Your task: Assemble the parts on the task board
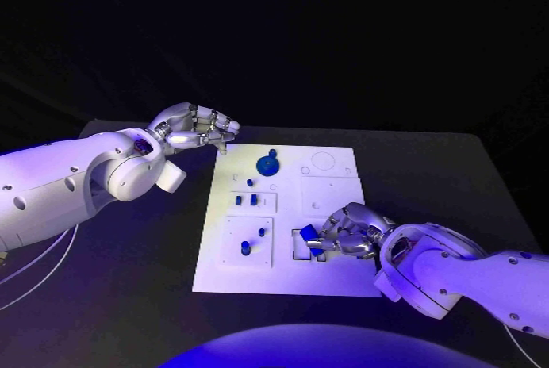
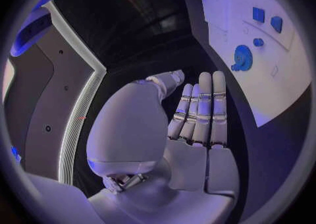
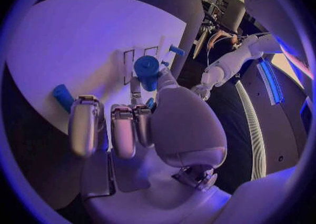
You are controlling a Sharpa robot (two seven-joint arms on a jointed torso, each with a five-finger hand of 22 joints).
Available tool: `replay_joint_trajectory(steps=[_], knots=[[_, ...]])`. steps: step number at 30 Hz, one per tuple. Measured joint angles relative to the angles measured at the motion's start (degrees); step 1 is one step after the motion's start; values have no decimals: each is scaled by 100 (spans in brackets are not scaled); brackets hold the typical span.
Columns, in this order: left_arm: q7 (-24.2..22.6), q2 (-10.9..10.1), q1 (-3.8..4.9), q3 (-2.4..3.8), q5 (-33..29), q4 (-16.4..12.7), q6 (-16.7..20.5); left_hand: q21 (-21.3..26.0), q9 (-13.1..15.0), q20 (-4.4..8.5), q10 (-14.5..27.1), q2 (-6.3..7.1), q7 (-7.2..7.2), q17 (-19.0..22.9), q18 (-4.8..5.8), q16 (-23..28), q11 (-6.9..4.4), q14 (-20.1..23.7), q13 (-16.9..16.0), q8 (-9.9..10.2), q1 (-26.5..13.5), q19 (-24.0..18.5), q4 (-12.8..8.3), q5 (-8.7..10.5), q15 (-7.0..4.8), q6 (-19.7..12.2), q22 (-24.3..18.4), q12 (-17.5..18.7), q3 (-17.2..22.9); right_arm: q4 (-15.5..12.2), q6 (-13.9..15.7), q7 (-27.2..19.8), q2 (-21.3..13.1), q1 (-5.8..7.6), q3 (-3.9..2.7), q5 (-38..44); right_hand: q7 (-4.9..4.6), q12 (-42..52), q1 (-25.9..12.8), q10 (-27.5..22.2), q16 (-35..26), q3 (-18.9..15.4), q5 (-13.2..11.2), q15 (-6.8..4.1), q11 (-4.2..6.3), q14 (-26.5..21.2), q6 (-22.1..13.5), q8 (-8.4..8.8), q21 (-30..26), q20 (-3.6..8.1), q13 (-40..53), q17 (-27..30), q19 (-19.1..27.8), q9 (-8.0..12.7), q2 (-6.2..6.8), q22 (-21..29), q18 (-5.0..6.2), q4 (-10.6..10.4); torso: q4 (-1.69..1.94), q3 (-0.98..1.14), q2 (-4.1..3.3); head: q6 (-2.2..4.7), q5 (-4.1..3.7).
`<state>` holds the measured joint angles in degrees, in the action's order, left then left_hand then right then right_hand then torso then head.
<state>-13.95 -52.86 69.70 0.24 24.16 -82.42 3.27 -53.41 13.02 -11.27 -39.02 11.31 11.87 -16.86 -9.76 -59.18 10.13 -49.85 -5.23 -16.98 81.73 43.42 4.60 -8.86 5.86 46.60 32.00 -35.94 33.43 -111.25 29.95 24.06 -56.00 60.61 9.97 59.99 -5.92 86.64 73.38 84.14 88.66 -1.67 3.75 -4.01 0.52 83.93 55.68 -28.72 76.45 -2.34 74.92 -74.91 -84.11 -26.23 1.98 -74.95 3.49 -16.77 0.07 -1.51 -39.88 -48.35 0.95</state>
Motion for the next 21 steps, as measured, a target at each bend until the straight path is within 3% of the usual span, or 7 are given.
replay_joint_trajectory(steps=[7, 15, 19, 21], knots=[[-3, 3, 0, 0, 0, 0, 1, 0, 0, 0, 0, 0, 0, 0, 0, 0, 0, 21, 0, 0, 0, 0, 0, 0, 21, 0, 0, 0, 0, 70, 38, -4, 104, -33, -1, 0, 127, 0, -132, 0, 0, -63, 0, 0, 0, 0, 152, -31, 0, 0, 0, 0, 0, -13, 29, 0, 0, 2, -1, 5, 0, -4, 7], [-4, 0, 0, 0, 0, 1, 2, 0, -1, 0, 0, 0, 0, 1, 0, 0, 0, 21, -1, 0, 0, 0, 0, 0, 21, 0, 0, 0, 0, 109, 65, -12, 171, -56, -2, 6, 184, 0, -132, 0, 0, -64, 0, 0, 0, 0, 228, -32, -1, 2, -1, 0, 2, -13, 30, 1, 0, 2, -3, 8, -4, -10, 8], [-4, -5, 0, 0, 0, 1, 2, 0, -1, 0, 0, 0, 0, 1, 0, 0, 0, 21, -1, 0, 0, 0, 0, 0, 21, 0, 1, 0, 0, 117, 69, -16, 179, -63, -2, 6, 273, 0, -264, 0, 0, -141, -1, 0, 0, 0, 318, -55, -1, 20, -1, 0, 21, -45, -29, 1, 1, 0, 2, 8, -4, -13, 2], [-4, -7, 0, 0, 0, 1, 3, 0, -1, 0, 0, 0, 0, 1, 0, 0, 0, 21, -1, 0, 0, 0, 0, 0, 21, 0, 1, 0, 0, 117, 69, -19, 186, -63, -2, 4, 263, 0, -332, 0, 0, -187, 0, 0, 0, 0, 307, -41, -1, 20, -1, 0, 21, -35, -28, 2, 0, 3, 2, 7, -5, -20, 1]])
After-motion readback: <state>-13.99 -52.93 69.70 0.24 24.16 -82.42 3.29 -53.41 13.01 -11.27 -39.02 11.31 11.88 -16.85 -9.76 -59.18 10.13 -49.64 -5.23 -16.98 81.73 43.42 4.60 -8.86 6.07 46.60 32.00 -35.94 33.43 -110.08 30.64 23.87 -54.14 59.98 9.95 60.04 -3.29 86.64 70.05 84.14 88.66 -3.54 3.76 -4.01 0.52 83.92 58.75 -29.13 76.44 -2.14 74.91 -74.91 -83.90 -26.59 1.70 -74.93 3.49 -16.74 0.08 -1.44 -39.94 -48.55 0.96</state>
